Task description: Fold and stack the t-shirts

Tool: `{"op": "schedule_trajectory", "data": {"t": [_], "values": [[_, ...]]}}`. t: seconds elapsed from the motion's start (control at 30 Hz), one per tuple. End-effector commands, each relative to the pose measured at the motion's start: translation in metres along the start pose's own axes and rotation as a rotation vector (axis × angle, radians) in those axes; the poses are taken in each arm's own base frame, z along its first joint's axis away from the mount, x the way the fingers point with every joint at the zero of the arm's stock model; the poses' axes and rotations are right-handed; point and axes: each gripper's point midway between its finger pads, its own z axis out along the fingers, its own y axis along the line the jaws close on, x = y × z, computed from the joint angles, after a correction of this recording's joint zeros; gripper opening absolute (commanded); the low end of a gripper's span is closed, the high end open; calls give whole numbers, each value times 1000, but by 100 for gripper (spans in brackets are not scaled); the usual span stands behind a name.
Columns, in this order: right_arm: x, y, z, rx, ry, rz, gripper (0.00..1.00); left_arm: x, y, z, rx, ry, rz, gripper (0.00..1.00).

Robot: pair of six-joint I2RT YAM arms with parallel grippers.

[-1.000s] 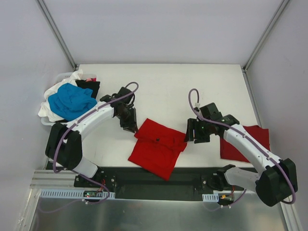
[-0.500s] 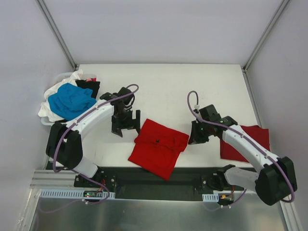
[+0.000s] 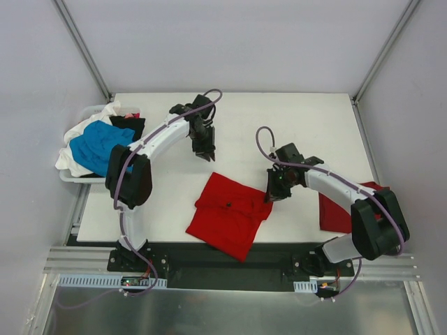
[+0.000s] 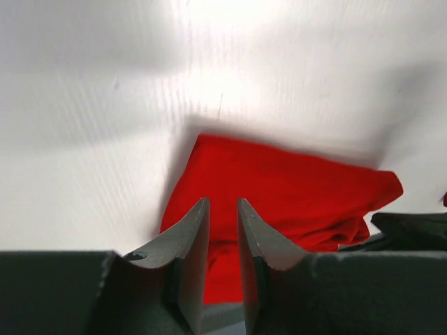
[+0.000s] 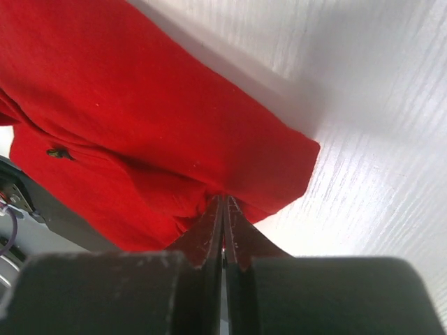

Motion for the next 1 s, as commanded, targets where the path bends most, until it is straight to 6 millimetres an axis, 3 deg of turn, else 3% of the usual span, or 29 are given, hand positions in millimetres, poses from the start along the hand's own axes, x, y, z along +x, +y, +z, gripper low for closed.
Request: {"op": "schedule_trajectory", "data": {"t": [0.0,0.07,0.23,0.37,0.47,0.57,0.77,0.97], "values": [[3,5,-1,-22,-11,-5,1,-17,-24,17,91,23,101,16],[2,5,3,-18,10,-2,1,-16,-25,24,101,41,106,0],[-18,26,-2,-47,-35,-1,1,-3,-27,22,131,45,106,0],[-28,45,-5,-70,-53,4,1,25,-30,10,145,46,110,0],[-31,54,-5,-80,-54,4,1,43,-26,17,150,68,94,0],[-28,56,1,-75,-29,13,1,55,-25,25,159,101,79,0],[-17,49,10,-55,8,32,1,55,-22,41,146,122,96,0],[-1,35,40,-39,83,84,0,57,-12,72,120,173,102,0]]}}
